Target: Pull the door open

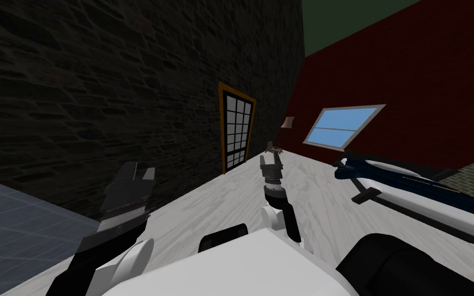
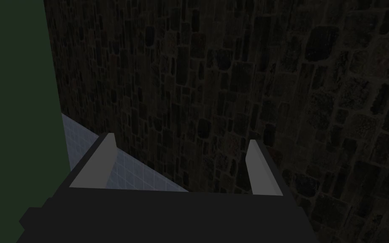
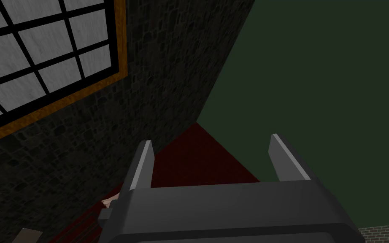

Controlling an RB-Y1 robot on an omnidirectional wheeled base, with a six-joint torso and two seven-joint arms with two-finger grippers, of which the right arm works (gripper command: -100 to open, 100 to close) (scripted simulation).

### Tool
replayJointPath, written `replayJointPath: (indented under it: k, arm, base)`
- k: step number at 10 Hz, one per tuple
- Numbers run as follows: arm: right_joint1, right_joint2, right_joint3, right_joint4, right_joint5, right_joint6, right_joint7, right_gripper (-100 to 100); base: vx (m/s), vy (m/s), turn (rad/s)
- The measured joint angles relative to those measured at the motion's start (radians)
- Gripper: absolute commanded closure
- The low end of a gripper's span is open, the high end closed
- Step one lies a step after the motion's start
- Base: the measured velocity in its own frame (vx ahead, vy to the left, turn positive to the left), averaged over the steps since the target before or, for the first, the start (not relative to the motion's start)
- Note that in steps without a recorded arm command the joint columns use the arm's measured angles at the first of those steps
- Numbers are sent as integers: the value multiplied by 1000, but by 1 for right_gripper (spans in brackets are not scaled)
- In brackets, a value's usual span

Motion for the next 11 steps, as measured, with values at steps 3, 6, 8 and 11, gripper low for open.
replayJointPath:
  k: [3, 6, 8, 11]
  arm:
    - [-6, -16, -2, 48, 5, -13, 49, -100]
    - [-20, -29, -7, 97, 10, -22, 101, -100]
    - [-26, -41, -14, 135, 11, -33, 137, -100]
    - [-27, -49, -11, 191, 20, -54, 200, -100]
  base:
    - [128, -3, 71]
    - [112, -14, 60]
    - [136, -10, 78]
    - [124, -8, 77]
